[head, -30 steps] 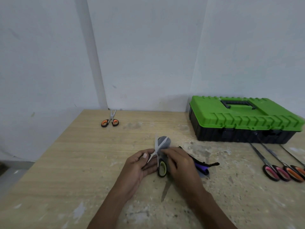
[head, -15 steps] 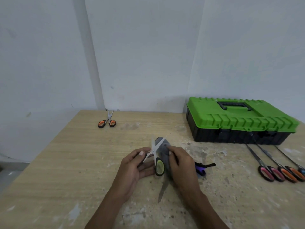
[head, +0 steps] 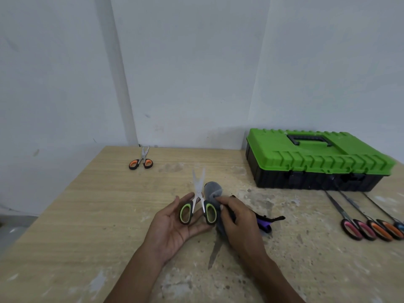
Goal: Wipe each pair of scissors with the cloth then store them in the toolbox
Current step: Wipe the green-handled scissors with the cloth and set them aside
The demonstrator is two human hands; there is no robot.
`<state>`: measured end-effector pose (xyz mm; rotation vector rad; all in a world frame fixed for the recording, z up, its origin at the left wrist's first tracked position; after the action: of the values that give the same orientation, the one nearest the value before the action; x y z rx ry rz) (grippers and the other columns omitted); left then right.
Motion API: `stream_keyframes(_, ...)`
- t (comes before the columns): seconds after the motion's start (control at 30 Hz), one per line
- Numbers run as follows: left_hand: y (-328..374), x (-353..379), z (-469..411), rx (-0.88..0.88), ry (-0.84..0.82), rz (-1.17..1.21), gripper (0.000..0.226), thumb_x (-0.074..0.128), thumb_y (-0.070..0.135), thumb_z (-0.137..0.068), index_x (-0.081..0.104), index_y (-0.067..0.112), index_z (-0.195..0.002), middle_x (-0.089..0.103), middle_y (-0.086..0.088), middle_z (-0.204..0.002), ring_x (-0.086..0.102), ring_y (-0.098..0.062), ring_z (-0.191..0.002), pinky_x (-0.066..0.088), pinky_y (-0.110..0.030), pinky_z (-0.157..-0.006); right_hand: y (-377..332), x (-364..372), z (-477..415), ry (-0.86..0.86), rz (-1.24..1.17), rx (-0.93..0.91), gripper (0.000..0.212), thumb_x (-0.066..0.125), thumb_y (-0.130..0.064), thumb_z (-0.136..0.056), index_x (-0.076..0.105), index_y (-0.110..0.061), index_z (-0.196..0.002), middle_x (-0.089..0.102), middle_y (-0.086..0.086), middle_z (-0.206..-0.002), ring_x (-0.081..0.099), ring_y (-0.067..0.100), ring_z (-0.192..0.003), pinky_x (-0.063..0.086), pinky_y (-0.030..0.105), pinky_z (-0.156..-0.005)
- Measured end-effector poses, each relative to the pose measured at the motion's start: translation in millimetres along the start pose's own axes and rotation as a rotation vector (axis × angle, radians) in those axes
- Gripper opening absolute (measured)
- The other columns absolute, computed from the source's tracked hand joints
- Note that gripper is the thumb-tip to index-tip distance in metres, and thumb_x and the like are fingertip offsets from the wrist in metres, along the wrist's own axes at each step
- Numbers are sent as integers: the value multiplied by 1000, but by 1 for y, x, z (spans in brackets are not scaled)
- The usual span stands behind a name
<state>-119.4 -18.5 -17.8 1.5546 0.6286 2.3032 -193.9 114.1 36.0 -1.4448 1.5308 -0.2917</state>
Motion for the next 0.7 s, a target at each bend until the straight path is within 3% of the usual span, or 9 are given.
stream_keyframes(0.17, -2, 2, 0, -16, -39, -25, 39, 46, 9, -101, 55, -5, -137, 63, -29, -134, 62, -44, -124, 60, -60, -85, 1, 3, 0, -12, -17, 9, 30, 57, -3, -96, 72, -18, -117, 70, -12, -109, 62, 1, -105, 51, 23, -90)
stream_keyframes(0.23, -2, 2, 1, -19, -27, -21, 41, 50, 9, -97, 56, -5, -135, 65, -27, -131, 67, -41, -115, 61, -55, -84, 0, 3, -1, -15, 0, -1, 30, 57, -4, -96, 72, -19, -118, 69, -12, -109, 62, 1, -105, 51, 24, -90)
stream_keyframes(0.33, -3, 2, 2, -32, -13, -12, 49, 58, 13, -91, 57, -5, -136, 68, -25, -122, 70, -33, -95, 62, -45, -80, -3, 7, 1, -49, 51, -40, 29, 58, -8, -96, 71, -21, -118, 69, -14, -109, 61, 2, -104, 50, 24, -88)
stream_keyframes(0.47, -8, 4, 0, -80, -52, 54, 56, 74, 24, -90, 60, -9, -133, 67, -23, -118, 67, -25, -99, 61, -35, -84, -5, 9, 3, -63, 78, -49, 29, 53, -15, -96, 71, -21, -118, 68, -13, -110, 58, 1, -105, 48, 21, -89)
stream_keyframes(0.57, -7, 3, -2, -32, -37, -36, 60, 69, 42, -87, 69, -8, -121, 71, -19, -111, 69, -22, -92, 61, -32, -80, -5, 10, 2, -67, 99, -44, 34, 49, -19, -93, 71, -20, -119, 69, -10, -111, 58, 3, -105, 46, 19, -90)
stream_keyframes(0.7, 0, 0, -6, 81, 9, -152, 47, 64, 43, -83, 71, 2, -106, 73, -12, -98, 70, -20, -86, 62, -33, -78, -7, 14, 4, -83, 132, -67, 30, 51, -19, -94, 71, -20, -117, 68, -11, -108, 56, 0, -103, 41, 10, -88)
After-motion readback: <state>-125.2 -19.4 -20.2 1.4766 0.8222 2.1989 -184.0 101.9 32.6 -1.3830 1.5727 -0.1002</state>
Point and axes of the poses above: each hand's wrist, its own z-axis away from the middle knuckle, its own x-axis out of the palm, y = z × x, the point moved 10 cm from there along -z, towards the middle knuckle
